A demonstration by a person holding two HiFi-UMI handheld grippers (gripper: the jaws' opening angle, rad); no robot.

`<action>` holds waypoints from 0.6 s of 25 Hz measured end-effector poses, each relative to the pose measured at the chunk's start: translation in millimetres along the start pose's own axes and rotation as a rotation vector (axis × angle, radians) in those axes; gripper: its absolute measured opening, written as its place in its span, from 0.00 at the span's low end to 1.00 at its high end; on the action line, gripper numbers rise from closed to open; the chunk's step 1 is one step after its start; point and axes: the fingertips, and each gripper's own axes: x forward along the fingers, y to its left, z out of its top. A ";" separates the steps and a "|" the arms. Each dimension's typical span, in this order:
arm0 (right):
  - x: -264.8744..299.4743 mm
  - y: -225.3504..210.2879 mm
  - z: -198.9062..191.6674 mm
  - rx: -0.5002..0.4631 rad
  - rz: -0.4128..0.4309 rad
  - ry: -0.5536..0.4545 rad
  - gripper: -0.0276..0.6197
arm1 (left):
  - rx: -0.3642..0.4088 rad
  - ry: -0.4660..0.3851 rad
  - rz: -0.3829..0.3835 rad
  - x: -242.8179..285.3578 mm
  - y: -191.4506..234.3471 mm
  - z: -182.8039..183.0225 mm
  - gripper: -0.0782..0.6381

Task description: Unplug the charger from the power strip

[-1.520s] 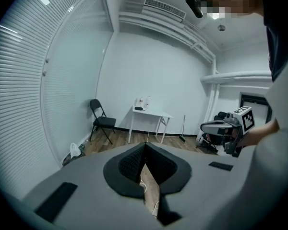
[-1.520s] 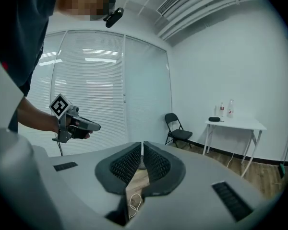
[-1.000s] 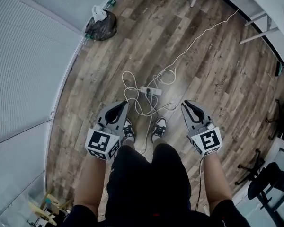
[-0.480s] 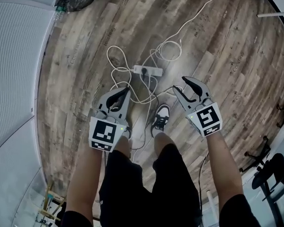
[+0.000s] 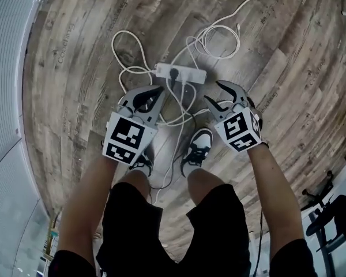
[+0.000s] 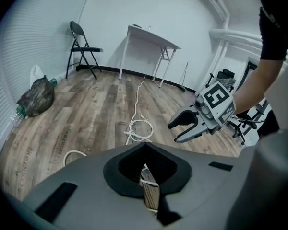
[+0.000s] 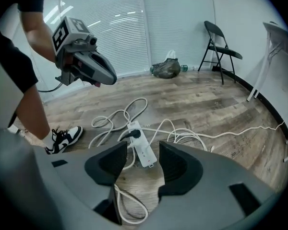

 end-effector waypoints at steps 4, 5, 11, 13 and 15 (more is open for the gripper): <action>49.6 -0.8 -34.8 -0.029 0.028 0.017 0.36 | -0.003 0.042 -0.018 57.1 6.8 -41.8 0.13; 60.9 -3.3 -41.6 -0.042 0.030 0.020 0.36 | 0.008 0.059 -0.034 70.4 6.1 -49.4 0.13; 116.6 -7.6 -59.6 -0.115 0.042 0.016 0.36 | 0.108 0.137 -0.055 135.6 26.6 -93.9 0.13; 127.8 -3.8 -63.6 -0.162 0.056 0.024 0.36 | 0.127 0.148 -0.063 148.5 28.6 -103.7 0.13; 135.4 -2.2 -64.7 -0.193 0.065 0.027 0.36 | 0.117 0.158 -0.091 156.9 26.9 -110.9 0.13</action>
